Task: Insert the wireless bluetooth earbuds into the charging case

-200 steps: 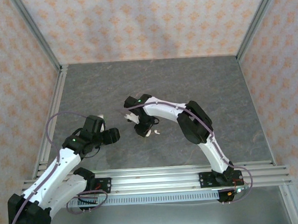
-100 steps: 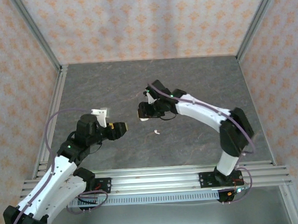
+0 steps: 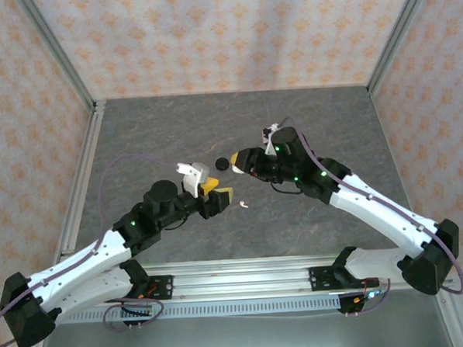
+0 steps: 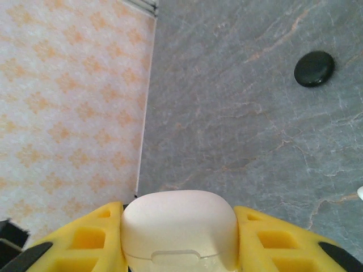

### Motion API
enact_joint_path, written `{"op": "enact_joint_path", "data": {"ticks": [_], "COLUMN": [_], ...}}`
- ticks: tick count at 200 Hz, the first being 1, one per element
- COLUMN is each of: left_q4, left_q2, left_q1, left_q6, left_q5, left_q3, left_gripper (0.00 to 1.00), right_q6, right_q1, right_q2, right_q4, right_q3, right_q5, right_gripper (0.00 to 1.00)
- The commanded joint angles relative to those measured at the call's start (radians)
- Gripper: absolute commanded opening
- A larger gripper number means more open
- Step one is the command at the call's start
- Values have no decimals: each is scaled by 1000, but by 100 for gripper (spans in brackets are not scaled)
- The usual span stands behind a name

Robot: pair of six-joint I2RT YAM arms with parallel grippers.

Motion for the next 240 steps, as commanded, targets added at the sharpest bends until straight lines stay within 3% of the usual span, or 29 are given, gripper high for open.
{"op": "enact_joint_path", "data": {"ticks": [1, 82, 163, 202, 240], "left_q4": [150, 188, 206, 190, 174], "left_q2": [50, 176, 228, 205, 108], "left_q1": [-26, -35, -35, -31, -7], "left_q6": [42, 34, 19, 19, -13], "left_q5": [2, 6, 1, 3, 61], "left_q3": [52, 154, 179, 164, 103], "left_gripper": [64, 53, 17, 6, 1], "right_q6": [36, 35, 40, -8, -112], "right_q1": [14, 44, 56, 56, 50], "right_q2": [-45, -73, -81, -91, -158], "right_q4": [-21, -49, -53, -69, -132], "right_q3": [-16, -26, -18, 2, 44], "right_q5": [43, 58, 50, 32, 43], "right_gripper": [28, 28, 29, 49, 63]}}
